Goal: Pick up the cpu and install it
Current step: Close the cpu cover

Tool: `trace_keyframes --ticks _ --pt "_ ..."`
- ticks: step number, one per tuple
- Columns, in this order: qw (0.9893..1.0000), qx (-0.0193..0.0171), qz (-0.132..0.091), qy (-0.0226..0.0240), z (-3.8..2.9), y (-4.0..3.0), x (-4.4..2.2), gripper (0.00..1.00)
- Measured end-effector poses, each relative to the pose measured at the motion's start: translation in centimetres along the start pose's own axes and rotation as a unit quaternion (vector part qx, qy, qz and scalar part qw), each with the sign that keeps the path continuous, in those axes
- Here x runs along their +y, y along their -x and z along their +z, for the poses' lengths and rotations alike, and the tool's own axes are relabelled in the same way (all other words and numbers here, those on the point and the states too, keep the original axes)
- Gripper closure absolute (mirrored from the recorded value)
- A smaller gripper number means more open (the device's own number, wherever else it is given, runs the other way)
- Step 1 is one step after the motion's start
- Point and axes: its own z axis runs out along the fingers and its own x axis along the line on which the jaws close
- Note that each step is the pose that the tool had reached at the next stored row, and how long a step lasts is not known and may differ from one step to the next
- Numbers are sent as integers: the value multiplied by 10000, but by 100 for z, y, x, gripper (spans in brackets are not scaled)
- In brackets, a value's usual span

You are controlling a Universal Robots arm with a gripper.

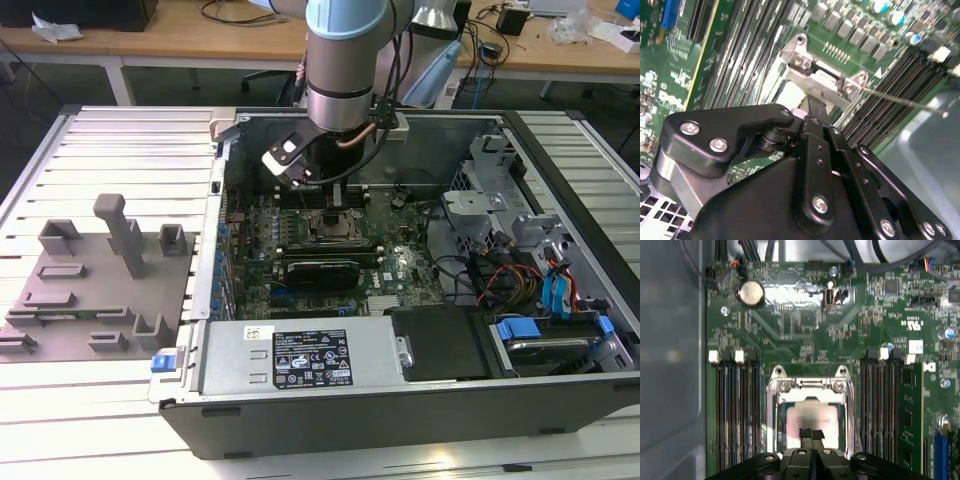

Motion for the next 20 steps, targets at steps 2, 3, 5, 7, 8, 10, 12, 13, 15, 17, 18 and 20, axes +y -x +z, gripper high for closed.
trace_keyframes --ticks 2,3,5,7,8,10,12,13,15,17,18,20 --pt "10000 0 0 0 9 0 8 89" --pt "10000 0 0 0 20 2 11 89" --pt "10000 -1 1 -1 23 2 15 89" --pt "10000 2 0 1 33 1 16 89" --pt "10000 1 0 0 45 1 16 89" --pt "10000 -1 0 -3 60 2 16 89" --pt "10000 -5 0 -9 70 3 31 89" --pt "10000 -5 1 -9 75 3 44 89" --pt "10000 -2 0 -7 81 2 70 89" --pt "10000 -1 0 -6 83 2 87 89" --pt "10000 -1 0 -6 84 2 87 89" --pt "10000 0 0 -6 82 1 87 89"
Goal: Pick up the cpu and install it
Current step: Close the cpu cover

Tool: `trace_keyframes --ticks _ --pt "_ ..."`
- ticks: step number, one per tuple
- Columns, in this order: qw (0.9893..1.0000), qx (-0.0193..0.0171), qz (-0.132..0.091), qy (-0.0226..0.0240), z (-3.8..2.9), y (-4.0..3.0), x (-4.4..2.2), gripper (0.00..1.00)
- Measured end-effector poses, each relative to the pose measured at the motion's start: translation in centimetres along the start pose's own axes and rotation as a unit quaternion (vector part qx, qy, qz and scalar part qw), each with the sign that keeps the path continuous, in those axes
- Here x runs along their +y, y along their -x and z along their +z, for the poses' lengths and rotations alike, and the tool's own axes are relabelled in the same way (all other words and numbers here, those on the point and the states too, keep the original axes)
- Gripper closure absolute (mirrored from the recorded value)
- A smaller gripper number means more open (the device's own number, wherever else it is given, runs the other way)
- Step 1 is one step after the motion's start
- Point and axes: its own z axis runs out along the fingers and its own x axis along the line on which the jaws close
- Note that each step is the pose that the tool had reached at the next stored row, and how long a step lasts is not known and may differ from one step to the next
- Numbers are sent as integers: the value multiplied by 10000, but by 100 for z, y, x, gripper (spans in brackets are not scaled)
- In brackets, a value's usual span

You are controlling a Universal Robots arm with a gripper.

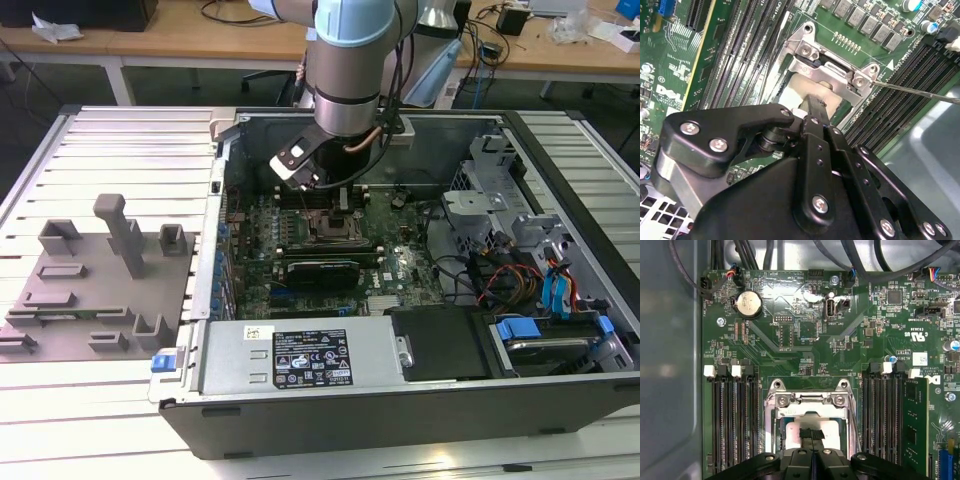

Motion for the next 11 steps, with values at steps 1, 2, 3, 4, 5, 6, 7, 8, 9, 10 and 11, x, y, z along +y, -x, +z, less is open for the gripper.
trace_keyframes --ticks 1,2,3,4,5,6,7,8,9,10,11 --pt "10000 9 1 5 -15 -2 2 89" --pt "10000 2 0 1 -35 0 1 89" --pt "10000 1 0 1 -43 0 1 89" --pt "10000 1 0 1 -43 0 1 89" --pt "10000 0 0 2 -44 1 -1 89" --pt "10000 -1 0 4 -45 1 -7 89" --pt "10000 -2 0 7 -44 1 -24 89" --pt "10000 -2 0 9 -39 1 -38 89" --pt "10000 -3 0 9 -30 2 -39 89" --pt "10000 -3 0 9 -17 1 -39 89" --pt "10000 -9 -1 6 -3 2 -40 89"
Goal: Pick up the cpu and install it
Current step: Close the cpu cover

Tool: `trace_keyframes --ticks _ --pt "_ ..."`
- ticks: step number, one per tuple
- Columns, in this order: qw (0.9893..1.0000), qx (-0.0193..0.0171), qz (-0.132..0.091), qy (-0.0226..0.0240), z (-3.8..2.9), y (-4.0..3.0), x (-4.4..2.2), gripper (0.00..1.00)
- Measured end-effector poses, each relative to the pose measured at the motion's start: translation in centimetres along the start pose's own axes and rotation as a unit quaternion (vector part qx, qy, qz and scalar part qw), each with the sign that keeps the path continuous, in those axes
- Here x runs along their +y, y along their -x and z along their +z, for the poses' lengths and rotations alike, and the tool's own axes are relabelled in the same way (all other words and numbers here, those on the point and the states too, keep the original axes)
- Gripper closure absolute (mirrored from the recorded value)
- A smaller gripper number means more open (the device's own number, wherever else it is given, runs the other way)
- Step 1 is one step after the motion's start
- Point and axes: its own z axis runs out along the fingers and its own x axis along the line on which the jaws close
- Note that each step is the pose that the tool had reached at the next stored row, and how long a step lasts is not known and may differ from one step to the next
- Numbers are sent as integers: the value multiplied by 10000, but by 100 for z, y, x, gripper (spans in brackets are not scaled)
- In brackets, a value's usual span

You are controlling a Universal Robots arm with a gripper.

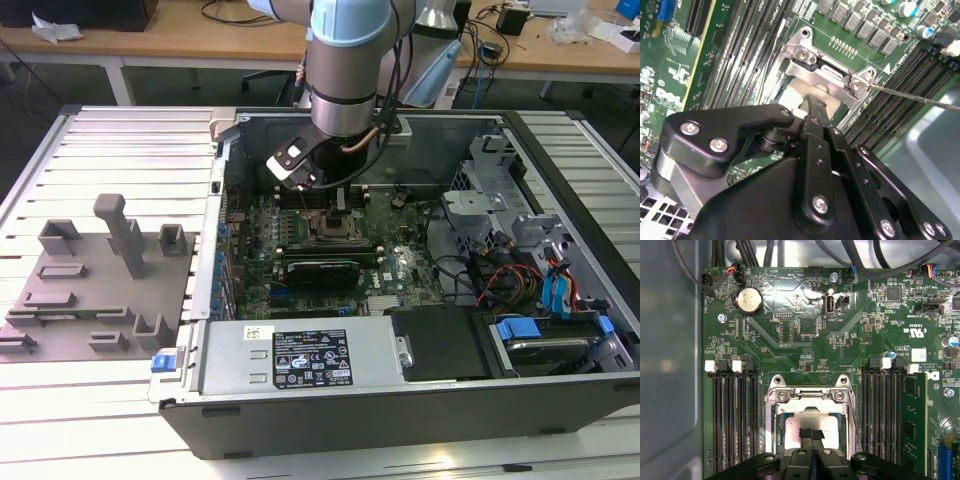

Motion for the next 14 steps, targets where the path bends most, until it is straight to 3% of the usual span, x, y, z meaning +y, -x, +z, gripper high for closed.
trace_keyframes --ticks 2,5,10,12,14 --pt "10000 -3 3 -4 20 1 5 89" --pt "10000 -7 23 -3 28 7 67 89" --pt "10000 -7 26 -4 21 7 73 89" --pt "10000 19 27 10 -12 -5 82 89" --pt "10000 6 28 3 -82 0 81 89"
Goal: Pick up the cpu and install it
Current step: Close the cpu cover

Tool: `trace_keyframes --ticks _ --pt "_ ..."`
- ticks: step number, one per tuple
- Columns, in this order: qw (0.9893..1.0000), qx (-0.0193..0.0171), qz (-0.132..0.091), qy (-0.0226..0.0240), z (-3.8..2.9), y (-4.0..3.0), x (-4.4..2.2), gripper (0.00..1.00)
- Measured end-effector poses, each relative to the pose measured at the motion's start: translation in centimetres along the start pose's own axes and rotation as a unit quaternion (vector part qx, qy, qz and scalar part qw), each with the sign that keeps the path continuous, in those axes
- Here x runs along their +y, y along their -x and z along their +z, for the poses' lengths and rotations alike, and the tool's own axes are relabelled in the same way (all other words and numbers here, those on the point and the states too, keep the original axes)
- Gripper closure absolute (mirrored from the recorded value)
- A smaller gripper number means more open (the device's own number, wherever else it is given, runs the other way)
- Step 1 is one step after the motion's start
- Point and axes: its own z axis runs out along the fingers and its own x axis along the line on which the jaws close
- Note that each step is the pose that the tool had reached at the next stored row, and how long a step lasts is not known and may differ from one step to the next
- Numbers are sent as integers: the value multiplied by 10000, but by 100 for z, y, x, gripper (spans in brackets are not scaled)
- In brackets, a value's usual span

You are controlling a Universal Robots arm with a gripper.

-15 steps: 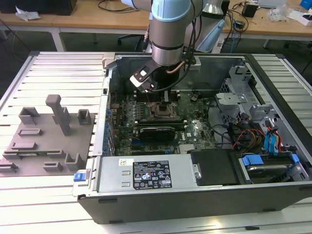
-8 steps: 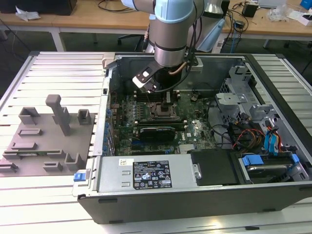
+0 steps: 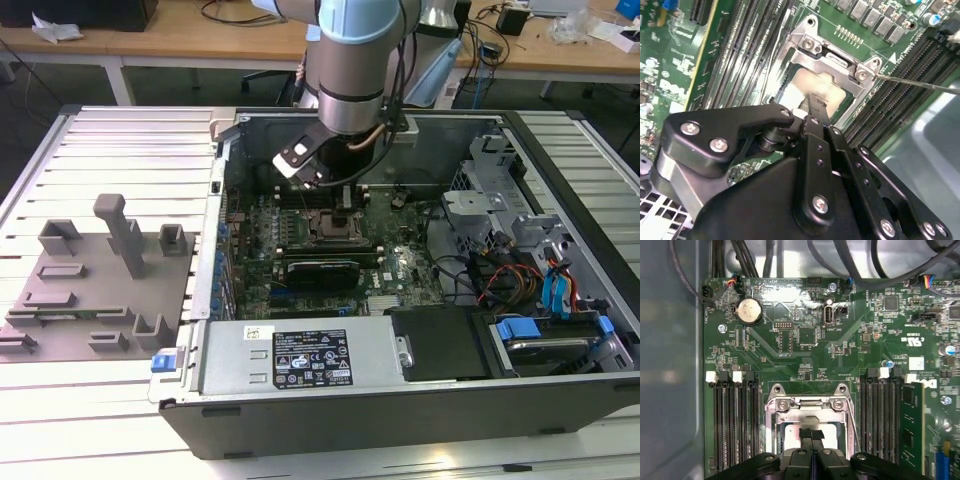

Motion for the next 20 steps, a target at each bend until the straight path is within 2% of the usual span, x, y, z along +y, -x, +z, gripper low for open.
trace_keyframes --ticks 5,9,12,14,16,17,18,20 --pt "10000 -1 8 0 -101 3 2 89" --pt "10000 5 -1 -1 -101 3 2 89" --pt "9997 10 -243 5 -101 3 2 89" --pt "9983 13 -582 14 -101 3 2 89" --pt "9969 15 -784 19 -101 3 2 89" --pt "9955 17 -949 23 -101 3 2 89" --pt "9929 22 -1187 29 -101 3 2 89" --pt "9906 27 -1366 34 -101 3 2 89"
